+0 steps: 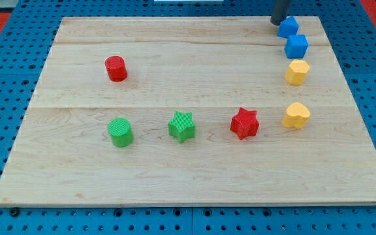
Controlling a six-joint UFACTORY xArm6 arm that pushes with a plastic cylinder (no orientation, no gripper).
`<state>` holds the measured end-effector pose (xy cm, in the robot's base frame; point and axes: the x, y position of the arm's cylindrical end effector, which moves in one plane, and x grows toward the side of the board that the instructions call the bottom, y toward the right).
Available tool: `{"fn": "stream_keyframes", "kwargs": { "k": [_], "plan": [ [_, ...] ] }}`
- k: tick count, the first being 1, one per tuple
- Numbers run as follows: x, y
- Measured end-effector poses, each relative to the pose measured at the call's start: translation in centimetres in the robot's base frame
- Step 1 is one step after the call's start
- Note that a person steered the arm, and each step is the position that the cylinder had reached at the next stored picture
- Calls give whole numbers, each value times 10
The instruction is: Move the red star to the bottom left of the yellow heart
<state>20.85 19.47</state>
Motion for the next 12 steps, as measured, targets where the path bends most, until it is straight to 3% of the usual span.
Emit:
{"fn": "stream_keyframes", "kwargs": {
  "k": [3, 5, 7, 8, 10, 11, 12],
  "plan": [
    [0, 35],
    [-3, -54],
    [27, -134],
    [36, -146],
    [243, -146],
    [243, -146],
    [302, -146]
  ]
}}
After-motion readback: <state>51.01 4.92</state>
